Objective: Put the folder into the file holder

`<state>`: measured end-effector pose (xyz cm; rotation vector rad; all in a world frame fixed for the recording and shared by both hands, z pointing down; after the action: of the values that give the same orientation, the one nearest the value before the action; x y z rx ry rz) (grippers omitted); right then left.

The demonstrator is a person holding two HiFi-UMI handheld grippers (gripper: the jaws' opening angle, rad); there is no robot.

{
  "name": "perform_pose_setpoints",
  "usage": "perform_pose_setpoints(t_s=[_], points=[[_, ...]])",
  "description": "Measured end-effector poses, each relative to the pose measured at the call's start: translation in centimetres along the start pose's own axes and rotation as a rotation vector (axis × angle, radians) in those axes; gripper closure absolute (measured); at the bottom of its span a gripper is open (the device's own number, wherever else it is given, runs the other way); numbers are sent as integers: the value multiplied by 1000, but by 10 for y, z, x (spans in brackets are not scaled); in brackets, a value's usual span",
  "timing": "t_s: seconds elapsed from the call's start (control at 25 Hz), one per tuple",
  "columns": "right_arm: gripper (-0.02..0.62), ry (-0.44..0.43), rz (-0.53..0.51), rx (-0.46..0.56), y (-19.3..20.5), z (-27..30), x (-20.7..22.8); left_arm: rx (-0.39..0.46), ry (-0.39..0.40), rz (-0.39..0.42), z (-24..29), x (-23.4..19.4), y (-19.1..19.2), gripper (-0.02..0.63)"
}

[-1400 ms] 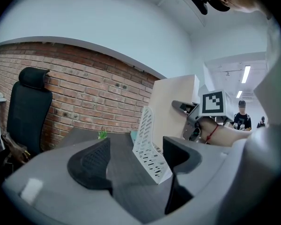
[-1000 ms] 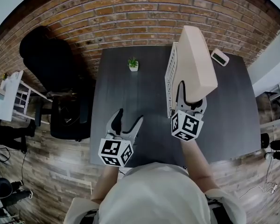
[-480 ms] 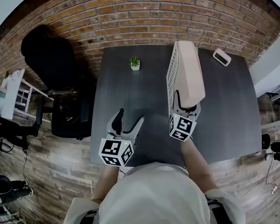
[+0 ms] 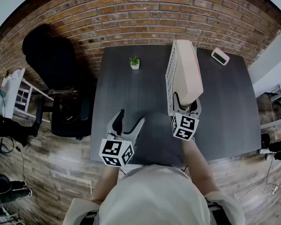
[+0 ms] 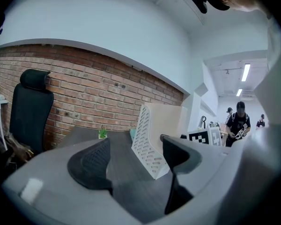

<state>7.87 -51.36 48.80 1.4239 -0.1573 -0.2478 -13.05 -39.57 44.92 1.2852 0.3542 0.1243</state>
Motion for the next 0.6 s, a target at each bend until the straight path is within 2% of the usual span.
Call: perform_pose_setpoints(t_s=[0.24, 0.4, 0.6], points=[[279, -18, -21, -61, 14, -51, -6, -19, 16, -1, -23, 12, 12, 264], [374, -46, -8, -115, 22, -93, -10, -29, 35, 1, -44, 24, 22, 264], [488, -47, -32, -101, 12, -149, -22, -33, 38, 7, -79, 38, 37, 276]])
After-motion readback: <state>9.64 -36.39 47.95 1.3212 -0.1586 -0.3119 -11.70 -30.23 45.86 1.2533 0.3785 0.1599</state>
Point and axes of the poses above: the fingertips, and each gripper's own axes: z forward along the fingers, x to its right, y out of its underside, the point moved 2 cm from there along -z, backward along the fingers, and after that the axes turned 4 degrees about -y, right-handed, at the moved point
